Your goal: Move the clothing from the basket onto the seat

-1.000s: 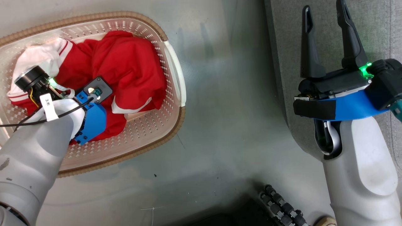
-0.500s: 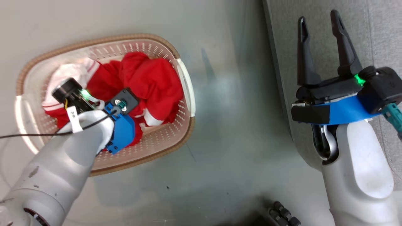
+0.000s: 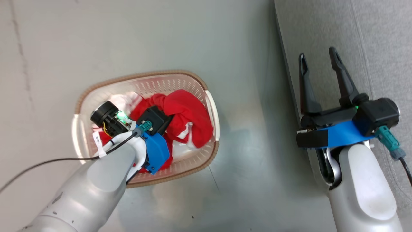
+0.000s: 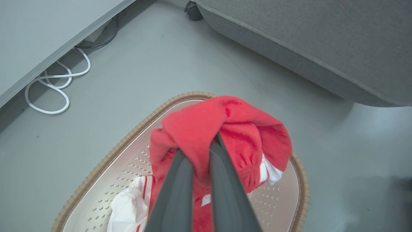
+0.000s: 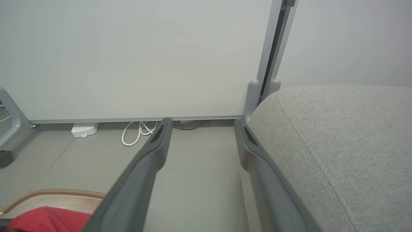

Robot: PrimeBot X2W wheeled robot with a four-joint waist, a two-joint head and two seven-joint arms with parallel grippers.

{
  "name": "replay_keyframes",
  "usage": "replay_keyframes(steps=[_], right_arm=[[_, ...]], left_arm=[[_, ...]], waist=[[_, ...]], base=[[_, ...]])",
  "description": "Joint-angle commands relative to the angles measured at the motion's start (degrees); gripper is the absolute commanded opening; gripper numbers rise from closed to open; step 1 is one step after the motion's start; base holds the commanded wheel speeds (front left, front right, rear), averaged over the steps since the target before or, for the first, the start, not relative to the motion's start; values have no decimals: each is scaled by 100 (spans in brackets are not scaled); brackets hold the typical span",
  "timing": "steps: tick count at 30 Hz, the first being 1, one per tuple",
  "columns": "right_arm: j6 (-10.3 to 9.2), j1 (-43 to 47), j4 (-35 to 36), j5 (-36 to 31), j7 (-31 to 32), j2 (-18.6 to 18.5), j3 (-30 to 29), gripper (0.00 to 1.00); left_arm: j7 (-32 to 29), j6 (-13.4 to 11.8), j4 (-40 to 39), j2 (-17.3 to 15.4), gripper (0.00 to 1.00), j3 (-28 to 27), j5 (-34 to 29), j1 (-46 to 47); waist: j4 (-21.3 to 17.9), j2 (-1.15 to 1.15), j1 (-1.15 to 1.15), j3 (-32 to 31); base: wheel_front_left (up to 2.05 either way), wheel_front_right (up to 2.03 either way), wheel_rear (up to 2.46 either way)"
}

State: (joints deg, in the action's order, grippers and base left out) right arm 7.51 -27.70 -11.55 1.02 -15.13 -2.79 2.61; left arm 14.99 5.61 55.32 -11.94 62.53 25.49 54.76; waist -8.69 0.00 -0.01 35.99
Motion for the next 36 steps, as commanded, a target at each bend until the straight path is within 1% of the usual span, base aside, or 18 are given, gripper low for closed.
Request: replay_keyframes(steps=[1,7,14,26,36], right_arm=[[-4,80,-18,-34,-4,-17,-18,100],[-4,337,-151,-58,-5,-17,-37,100],[-4,638,-266,-107,-4,-17,-54,100],[-4,1167,-427,-50,-4,-17,-27,100],[-4,1567,-485,-74,-4,-16,-89,100]], left_arm=[[27,-45,-60,-29,0,-81,45,-85],[28,-102,-704,-87,0,-595,88,-455],[28,-156,-1322,-99,0,-979,-29,-763],[28,-172,-1844,-32,0,-1323,-135,-1022],[28,-183,-2143,80,0,-1395,-63,-1051]], waist=[[183,0,1,-287],[374,0,1,-846],[524,0,1,-1467],[619,0,1,-2415],[731,0,1,-2953]], base=[[0,0,0],[0,0,0],[0,0,0],[0,0,0],[0,0,0]])
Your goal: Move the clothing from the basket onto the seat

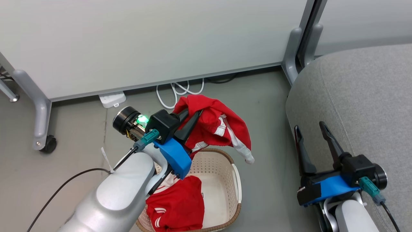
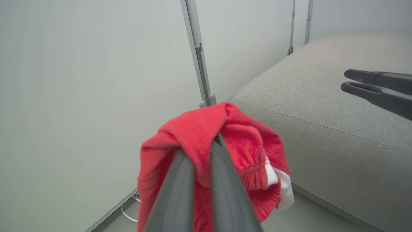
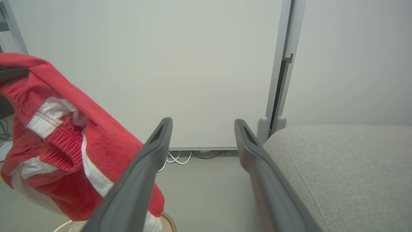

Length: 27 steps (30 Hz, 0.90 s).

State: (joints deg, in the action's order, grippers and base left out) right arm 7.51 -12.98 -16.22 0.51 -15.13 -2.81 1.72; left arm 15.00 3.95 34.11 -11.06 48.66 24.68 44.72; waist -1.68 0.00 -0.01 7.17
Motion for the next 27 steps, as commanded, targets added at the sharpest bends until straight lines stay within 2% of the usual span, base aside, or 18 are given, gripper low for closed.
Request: replay_keyframes(steps=[1,9,19,27], right_arm=[[-4,127,-25,-28,-4,-14,-4,100],[-4,326,-19,-67,-4,-14,-12,100],[-4,345,39,-120,-4,-14,109,100],[-4,201,64,-165,-4,-14,546,100]], left_arm=[[27,-24,-44,-3,0,-7,24,-48],[-25,-53,-180,-21,0,45,93,-153],[-76,-132,-316,-64,0,82,151,-242],[-91,-189,-359,-89,0,97,172,-211]], waist=[[41,0,1,-120],[98,0,1,-398],[119,0,1,-453],[116,0,1,-382]], base=[[0,0,0],[0,0,0],[0,0,0],[0,0,0]])
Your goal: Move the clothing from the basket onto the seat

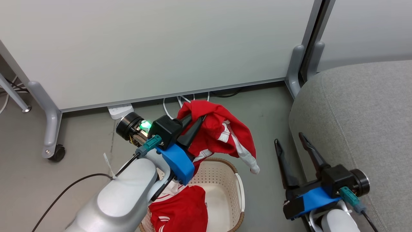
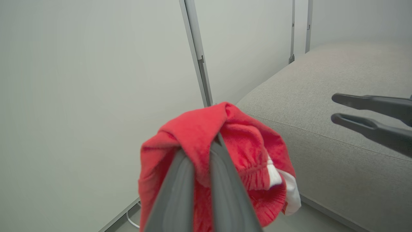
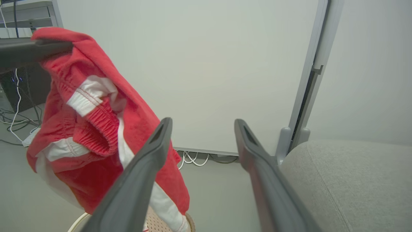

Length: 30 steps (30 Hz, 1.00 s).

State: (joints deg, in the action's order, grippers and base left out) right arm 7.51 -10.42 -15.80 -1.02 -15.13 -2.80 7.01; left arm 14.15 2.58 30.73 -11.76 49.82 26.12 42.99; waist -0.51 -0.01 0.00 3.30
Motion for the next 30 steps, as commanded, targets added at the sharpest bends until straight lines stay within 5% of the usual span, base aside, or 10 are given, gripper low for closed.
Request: replay_keyframes(steps=[1,15,30], right_arm=[[-4,-76,26,-10,-4,-16,100,100],[-4,-614,-247,-178,-4,-16,1257,100],[-4,-1873,-1626,-374,-4,-16,1928,100]], left_arm=[[-5,-52,-22,-22,0,-17,30,-28],[6,-77,-19,25,0,54,46,89],[51,-41,17,155,0,160,11,264]], waist=[[-2,1,0,15],[29,1,0,144],[166,1,0,342]], base=[[0,0,0],[0,0,0],[0,0,0]])
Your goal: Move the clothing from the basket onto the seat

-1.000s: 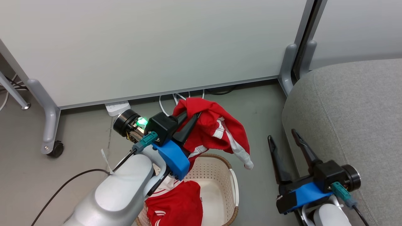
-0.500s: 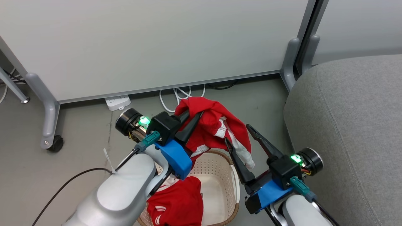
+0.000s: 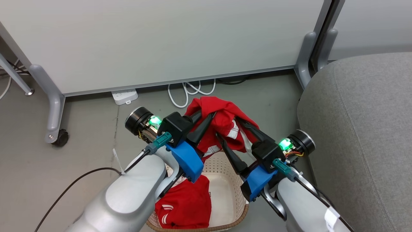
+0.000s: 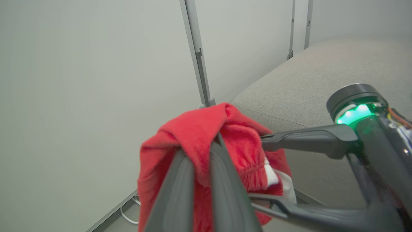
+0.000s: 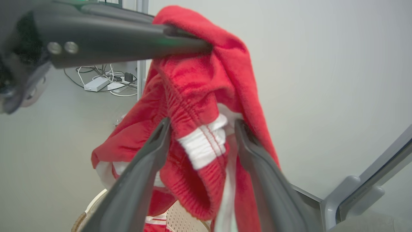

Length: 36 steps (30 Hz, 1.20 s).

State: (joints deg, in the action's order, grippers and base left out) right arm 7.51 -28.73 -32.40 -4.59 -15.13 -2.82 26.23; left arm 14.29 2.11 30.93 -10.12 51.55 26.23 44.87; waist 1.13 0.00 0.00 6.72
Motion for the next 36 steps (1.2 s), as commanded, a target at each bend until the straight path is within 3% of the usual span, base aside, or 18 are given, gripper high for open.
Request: replay_keyframes(steps=[1,10,11,12,36], right_arm=[[-4,-109,-50,-2,-4,-13,34,100],[-4,-529,-638,272,-3,-13,306,100],[-4,-547,-662,321,-3,-14,335,69],[-4,-554,-714,379,-3,-14,377,0],[-4,-575,-726,647,-3,-12,581,0]], left_arm=[[39,5,1,-1,0,-8,-4,86],[49,12,36,44,0,35,-4,120],[52,13,43,45,0,41,-2,120],[53,15,50,46,0,47,0,120],[83,7,128,47,0,115,53,164]], waist=[[5,0,0,13],[-18,0,0,72],[-23,0,0,72],[-26,0,0,71],[-88,0,0,50]], base=[[0,0,0],[0,0,0],[0,0,0],[0,0,0],[0,0,0]])
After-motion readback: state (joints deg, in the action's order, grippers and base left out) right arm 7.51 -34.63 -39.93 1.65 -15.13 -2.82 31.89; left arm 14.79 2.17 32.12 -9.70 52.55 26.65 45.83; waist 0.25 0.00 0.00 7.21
